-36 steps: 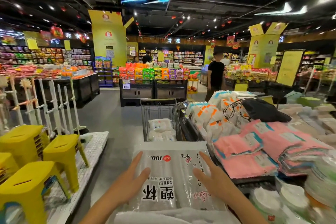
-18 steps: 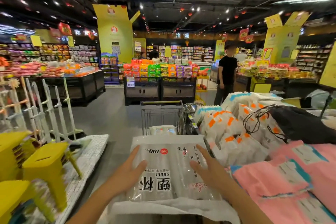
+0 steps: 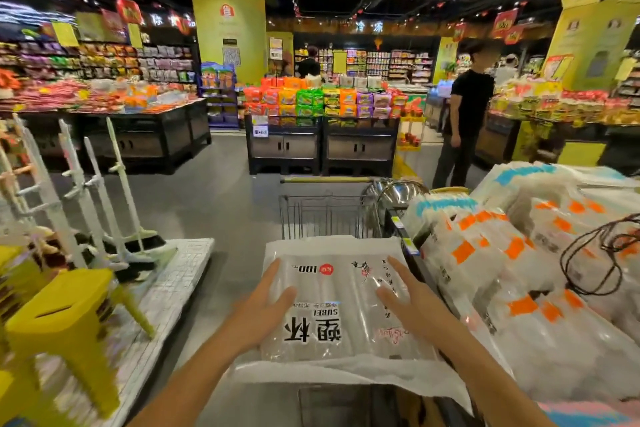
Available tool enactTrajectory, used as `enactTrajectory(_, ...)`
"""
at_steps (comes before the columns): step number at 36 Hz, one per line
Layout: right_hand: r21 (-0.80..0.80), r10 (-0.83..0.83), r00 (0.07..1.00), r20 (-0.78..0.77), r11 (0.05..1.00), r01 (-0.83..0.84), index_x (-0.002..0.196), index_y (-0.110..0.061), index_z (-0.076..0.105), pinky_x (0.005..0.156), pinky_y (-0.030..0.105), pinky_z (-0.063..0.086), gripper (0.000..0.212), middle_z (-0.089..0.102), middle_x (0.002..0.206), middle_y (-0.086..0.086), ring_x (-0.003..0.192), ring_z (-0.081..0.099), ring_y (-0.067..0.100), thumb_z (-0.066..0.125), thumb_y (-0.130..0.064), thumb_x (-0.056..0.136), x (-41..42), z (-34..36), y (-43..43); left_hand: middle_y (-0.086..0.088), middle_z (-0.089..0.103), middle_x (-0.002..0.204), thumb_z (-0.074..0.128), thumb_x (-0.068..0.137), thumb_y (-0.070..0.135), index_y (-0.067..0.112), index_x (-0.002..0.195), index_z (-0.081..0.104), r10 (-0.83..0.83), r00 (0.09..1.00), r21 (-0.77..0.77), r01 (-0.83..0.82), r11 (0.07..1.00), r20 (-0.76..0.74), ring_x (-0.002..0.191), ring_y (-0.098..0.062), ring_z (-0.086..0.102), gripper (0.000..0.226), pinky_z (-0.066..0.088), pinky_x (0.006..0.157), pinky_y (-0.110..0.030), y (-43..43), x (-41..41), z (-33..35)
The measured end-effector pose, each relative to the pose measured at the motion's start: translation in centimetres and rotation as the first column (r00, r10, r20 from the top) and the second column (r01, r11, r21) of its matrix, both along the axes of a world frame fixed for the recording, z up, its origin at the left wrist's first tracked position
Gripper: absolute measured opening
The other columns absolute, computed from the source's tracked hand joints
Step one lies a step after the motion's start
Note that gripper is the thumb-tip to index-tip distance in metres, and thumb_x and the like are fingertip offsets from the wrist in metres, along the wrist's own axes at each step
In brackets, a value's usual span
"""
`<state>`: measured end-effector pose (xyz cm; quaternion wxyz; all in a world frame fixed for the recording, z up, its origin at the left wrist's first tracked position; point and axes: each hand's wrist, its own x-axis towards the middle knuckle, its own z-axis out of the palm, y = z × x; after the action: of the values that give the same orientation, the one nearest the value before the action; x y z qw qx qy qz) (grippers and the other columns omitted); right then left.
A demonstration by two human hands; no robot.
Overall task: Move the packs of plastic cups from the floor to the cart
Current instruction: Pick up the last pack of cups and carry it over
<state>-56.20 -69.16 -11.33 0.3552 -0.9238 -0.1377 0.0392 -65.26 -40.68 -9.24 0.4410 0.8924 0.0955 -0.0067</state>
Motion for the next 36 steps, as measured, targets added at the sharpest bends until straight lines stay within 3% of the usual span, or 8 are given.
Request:
enactTrajectory(2, 0.018, 0.002, 1.0, -0.003, 1.0, -0.002, 0.154, -0.045, 0.014, 0.072, 0.014, 0.047, 0.075, 0.07, 0.115, -0.004, 0.084, 0.066, 0.0, 0.047, -0.067, 0.09, 2.6, -0.4, 0.9, 0.016, 0.017, 0.16, 0.041, 0.097, 0.057, 0.051, 0.151, 0.003, -0.05, 0.999, 0.011, 0.05, 0.999, 0.014, 0.143, -0.021, 0.033, 0.066, 0.03, 0.116, -0.044, 1.0, 3.2, -0.3)
enactTrajectory(3, 0.03, -0.007, 1.0, -0.012, 1.0, 0.008, 0.154, -0.047, 0.014, 0.08, 0.019, 0.047, 0.076, 0.066, 0.126, -0.003, 0.092, 0.064, 0.002, 0.047, -0.068, 0.089, 3.8, -0.6, 1.2, 0.016, 0.014, 0.161, 0.041, 0.098, 0.055, 0.047, 0.153, 0.004, -0.064, 0.998, 0.001, 0.064, 0.998, 0.017, 0.145, -0.02, 0.03, 0.066, 0.027, 0.116, -0.041, 1.4, 4.8, -0.4)
enactTrajectory(9, 0.042, -0.081, 0.996, -0.029, 0.996, 0.082, 0.151, -0.053, 0.011, 0.101, 0.033, 0.045, 0.074, 0.05, 0.148, -0.003, 0.121, 0.057, 0.014, 0.049, -0.067, 0.089, 10.9, -2.9, 2.2, 0.016, 0.008, 0.162, 0.043, 0.099, 0.051, 0.043, 0.154, 0.002, -0.13, 0.991, -0.043, 0.131, 0.99, 0.022, 0.147, -0.014, 0.022, 0.069, 0.025, 0.114, -0.034, 2.8, 13.8, -2.7)
enactTrajectory(18, 0.038, -0.095, 0.992, -0.081, 0.994, 0.098, 0.155, -0.044, 0.015, 0.092, 0.025, 0.045, 0.074, 0.055, 0.142, -0.001, 0.111, 0.059, 0.009, 0.053, -0.058, 0.093, 21.8, -8.9, 2.8, 0.015, 0.013, 0.161, 0.043, 0.1, 0.048, 0.048, 0.153, 0.002, -0.113, 0.992, -0.021, 0.112, 0.993, -0.051, 0.147, -0.016, 0.024, 0.066, 0.026, 0.114, -0.033, 2.9, 25.0, -8.8)
enactTrajectory(22, 0.099, -0.048, 0.99, -0.136, 0.993, 0.062, 0.151, -0.055, 0.013, 0.105, 0.04, 0.048, 0.077, 0.053, 0.144, -0.01, 0.124, 0.055, 0.008, 0.051, -0.073, 0.085, 26.8, -13.7, 2.7, 0.012, 0.011, 0.162, 0.041, 0.103, 0.039, 0.038, 0.156, 0.001, -0.076, 0.991, 0.006, 0.077, 0.997, -0.111, 0.148, -0.014, 0.018, 0.066, 0.019, 0.114, -0.029, 2.0, 29.3, -12.3)
enactTrajectory(25, 0.102, -0.024, 0.979, -0.2, 0.994, 0.046, 0.151, -0.055, 0.014, 0.107, 0.045, 0.046, 0.077, 0.052, 0.143, -0.011, 0.13, 0.051, 0.01, 0.048, -0.077, 0.085, 29.6, -17.6, 2.5, 0.01, 0.015, 0.162, 0.042, 0.102, 0.042, 0.051, 0.152, -0.001, -0.031, 0.985, 0.011, 0.034, 0.999, -0.167, 0.148, -0.016, 0.02, 0.067, 0.02, 0.115, -0.033, 1.9, 31.7, -16.1)
enactTrajectory(28, 0.076, -0.049, 0.973, -0.225, 0.995, 0.067, 0.153, -0.05, 0.015, 0.113, 0.04, 0.037, 0.075, 0.043, 0.15, -0.007, 0.138, 0.037, 0.009, 0.051, -0.067, 0.09, 30.8, -20.1, 2.7, 0.006, 0.022, 0.161, 0.045, 0.099, 0.046, 0.067, 0.141, -0.006, 0.013, 0.974, -0.005, -0.015, 1.0, -0.227, 0.147, -0.019, 0.025, 0.069, 0.024, 0.117, -0.043, 1.9, 33.3, -19.8)
enactTrajectory(36, 0.006, -0.057, 0.92, -0.388, 0.998, 0.065, 0.152, -0.054, 0.005, 0.11, 0.033, 0.036, 0.073, 0.033, 0.151, -0.002, 0.135, 0.039, 0.011, 0.049, -0.06, 0.094, 32.7, -26.9, 2.7, 0.02, 0.007, 0.16, 0.039, 0.099, 0.053, 0.071, 0.138, -0.01, 0.016, 0.943, -0.06, -0.038, 0.997, -0.332, 0.149, -0.016, 0.013, 0.065, 0.017, 0.119, -0.051, 1.1, 34.9, -27.2)
